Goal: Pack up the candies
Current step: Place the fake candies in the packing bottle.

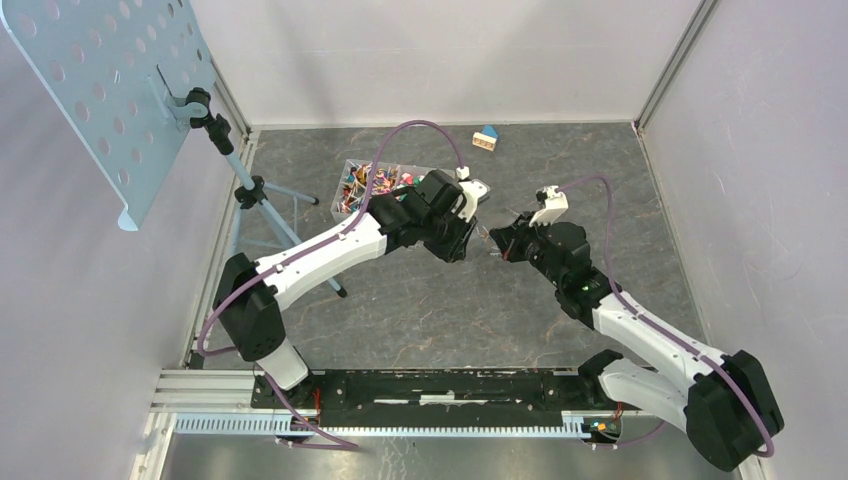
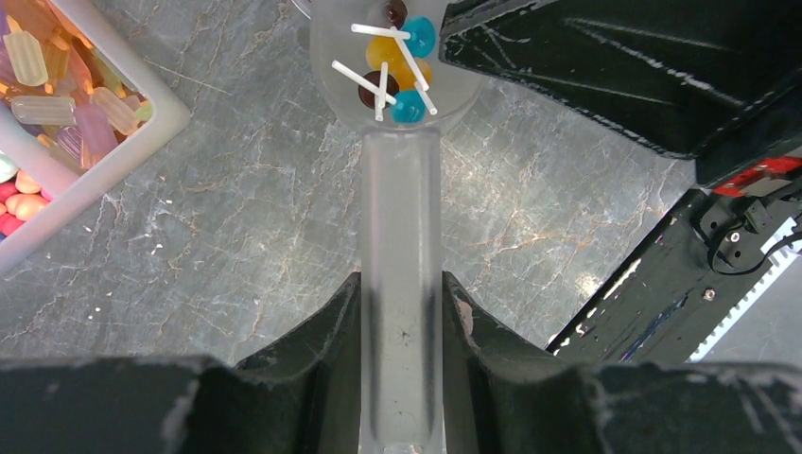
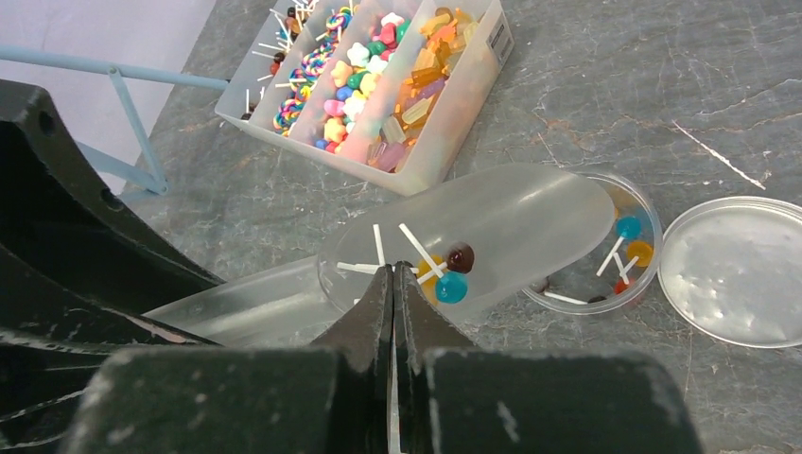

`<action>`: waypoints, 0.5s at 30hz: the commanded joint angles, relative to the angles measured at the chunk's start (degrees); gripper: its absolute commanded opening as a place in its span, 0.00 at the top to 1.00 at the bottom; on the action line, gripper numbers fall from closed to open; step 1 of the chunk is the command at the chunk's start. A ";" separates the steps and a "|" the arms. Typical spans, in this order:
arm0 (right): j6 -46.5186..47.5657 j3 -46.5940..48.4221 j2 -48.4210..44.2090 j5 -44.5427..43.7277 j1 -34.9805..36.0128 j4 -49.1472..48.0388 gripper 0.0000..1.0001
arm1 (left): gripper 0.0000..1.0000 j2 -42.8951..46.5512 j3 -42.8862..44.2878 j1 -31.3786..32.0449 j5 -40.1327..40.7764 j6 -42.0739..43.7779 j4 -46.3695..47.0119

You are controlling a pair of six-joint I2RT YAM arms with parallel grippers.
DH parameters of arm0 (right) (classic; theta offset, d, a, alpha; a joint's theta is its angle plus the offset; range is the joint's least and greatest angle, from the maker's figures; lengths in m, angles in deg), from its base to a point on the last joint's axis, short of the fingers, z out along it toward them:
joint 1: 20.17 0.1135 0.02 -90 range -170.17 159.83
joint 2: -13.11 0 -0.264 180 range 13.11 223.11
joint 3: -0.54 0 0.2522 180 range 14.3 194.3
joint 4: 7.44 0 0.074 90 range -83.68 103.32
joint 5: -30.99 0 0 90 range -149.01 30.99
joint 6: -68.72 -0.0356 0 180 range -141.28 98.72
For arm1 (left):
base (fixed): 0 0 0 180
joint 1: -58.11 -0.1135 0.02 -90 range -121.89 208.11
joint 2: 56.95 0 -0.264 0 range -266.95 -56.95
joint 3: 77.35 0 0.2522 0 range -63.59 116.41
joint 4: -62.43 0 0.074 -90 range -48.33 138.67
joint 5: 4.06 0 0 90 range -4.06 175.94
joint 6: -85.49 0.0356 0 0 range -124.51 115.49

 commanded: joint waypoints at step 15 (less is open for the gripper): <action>1.64 -3.15 5.19 -0.76 -0.05 -7.76 1.00 | 0.98 -3.75 9.87 0.21 2.65 -1.16 -2.71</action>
